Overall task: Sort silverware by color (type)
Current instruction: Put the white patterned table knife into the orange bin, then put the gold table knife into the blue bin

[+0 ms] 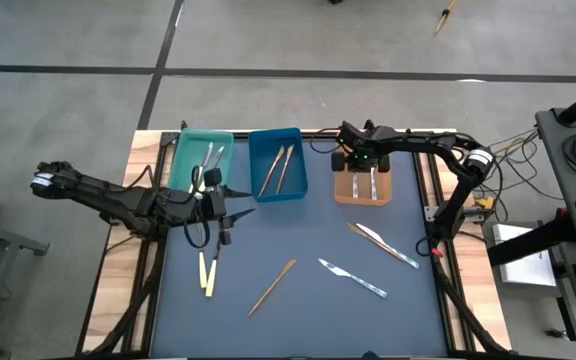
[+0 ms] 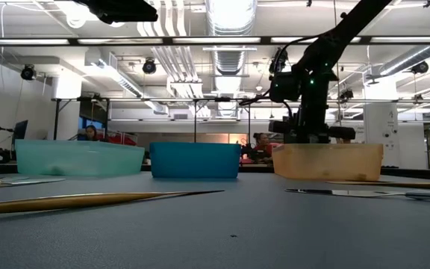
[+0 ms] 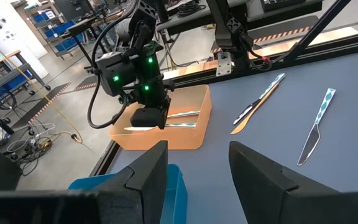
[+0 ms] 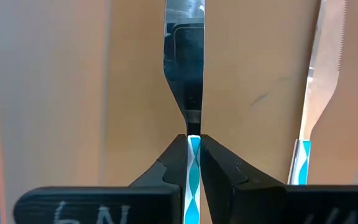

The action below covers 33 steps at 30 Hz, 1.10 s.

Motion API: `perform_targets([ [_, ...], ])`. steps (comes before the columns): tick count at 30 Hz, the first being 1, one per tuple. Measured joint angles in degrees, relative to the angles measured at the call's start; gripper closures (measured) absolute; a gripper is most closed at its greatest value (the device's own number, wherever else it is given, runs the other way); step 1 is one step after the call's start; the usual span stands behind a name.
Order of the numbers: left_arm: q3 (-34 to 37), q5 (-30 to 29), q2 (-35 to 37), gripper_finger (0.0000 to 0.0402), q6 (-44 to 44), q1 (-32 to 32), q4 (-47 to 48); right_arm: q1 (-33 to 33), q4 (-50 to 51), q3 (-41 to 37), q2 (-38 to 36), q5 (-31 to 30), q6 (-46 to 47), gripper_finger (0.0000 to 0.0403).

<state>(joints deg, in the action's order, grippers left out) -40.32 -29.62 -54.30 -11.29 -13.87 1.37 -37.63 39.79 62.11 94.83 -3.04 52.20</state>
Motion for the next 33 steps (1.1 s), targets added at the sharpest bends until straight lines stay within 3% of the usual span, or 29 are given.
perform_targets([
  [16, 0.01, -0.01, 0.0, 0.0248, 0.0, 0.0, 0.0, 0.0, -1.01, 0.0, -0.76, -1.41, 0.16, 0.0287],
  [27, -0.01, 0.01, 0.0, 0.0248, 3.78, -0.02, 0.0, 4.39, -4.12, 0.0, -10.03, -1.79, -6.31, 0.0299],
  [33, -0.03, 0.08, -0.65, 0.0248, 15.3, -0.04, 1.38, 12.75, -6.0, 0.0, -15.64, -9.17, -11.4, 0.0311],
])
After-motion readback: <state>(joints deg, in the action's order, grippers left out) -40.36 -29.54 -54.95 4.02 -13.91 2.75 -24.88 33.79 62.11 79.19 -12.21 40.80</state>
